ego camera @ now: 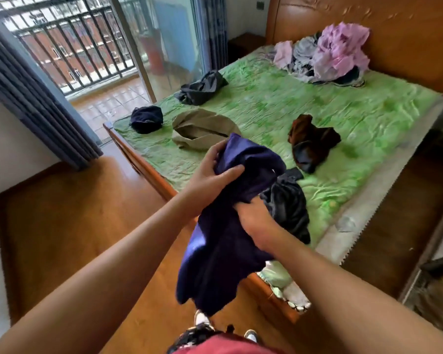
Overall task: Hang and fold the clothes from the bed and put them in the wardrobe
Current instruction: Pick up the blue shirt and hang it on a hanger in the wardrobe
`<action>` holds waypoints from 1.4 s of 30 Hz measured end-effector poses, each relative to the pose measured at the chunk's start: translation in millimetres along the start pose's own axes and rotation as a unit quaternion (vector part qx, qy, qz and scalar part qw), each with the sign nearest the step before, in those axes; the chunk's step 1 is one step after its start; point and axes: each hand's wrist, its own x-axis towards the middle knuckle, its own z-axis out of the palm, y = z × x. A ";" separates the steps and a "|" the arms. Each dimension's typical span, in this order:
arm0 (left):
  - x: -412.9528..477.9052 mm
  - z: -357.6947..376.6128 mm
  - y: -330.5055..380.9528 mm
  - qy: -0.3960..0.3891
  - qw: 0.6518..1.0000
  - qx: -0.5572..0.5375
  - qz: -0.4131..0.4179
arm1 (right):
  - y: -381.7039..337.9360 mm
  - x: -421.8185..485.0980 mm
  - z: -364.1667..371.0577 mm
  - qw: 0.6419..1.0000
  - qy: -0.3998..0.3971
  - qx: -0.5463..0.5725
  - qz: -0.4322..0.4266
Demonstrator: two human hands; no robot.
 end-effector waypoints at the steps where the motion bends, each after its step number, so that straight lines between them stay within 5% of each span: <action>1: 2.6 0.1 -9.6 -0.009 1.000 -0.002 -0.010 | -11.2 10.5 -8.8 0.998 0.015 0.056 0.009; 4: 11.0 -2.0 -46.4 -0.085 0.994 -0.040 -0.050 | -41.4 45.2 -39.0 0.990 0.073 0.119 0.013; 7: 33.4 6.4 -70.7 -0.189 0.980 0.047 -0.034 | -62.7 74.8 -61.0 0.981 0.138 0.139 -0.005; 13: 127.9 40.1 -75.3 -0.109 0.993 0.001 -0.042 | -90.7 124.0 -88.3 0.968 0.169 0.184 0.023; 17: 164.1 40.9 -85.9 -0.036 0.992 0.087 0.085 | -114.2 156.5 -106.8 0.937 0.273 0.217 0.021; 21: 190.3 35.5 -111.2 -0.296 0.945 0.127 0.050 | -132.0 189.7 -113.5 0.907 0.306 0.287 0.029; 23: 209.7 31.6 -124.5 -0.348 0.911 0.207 0.074 | -134.0 203.4 -112.8 0.898 0.307 0.313 0.032; 26: 238.5 29.8 -132.1 -0.330 0.920 0.199 0.068 | -130.5 216.7 -114.7 0.886 0.314 0.339 0.029; 32: 281.8 32.8 -123.3 -0.264 0.960 0.016 -0.087 | -115.2 224.3 -137.1 0.889 0.302 0.343 0.034; 36: 312.3 32.9 -98.1 -0.205 0.966 -0.082 -0.133 | -94.6 223.7 -154.1 0.910 0.322 0.259 0.033; 42: 347.7 20.8 -55.5 -0.154 0.955 -0.191 -0.166 | -62.5 217.3 -175.8 0.889 0.446 0.070 0.073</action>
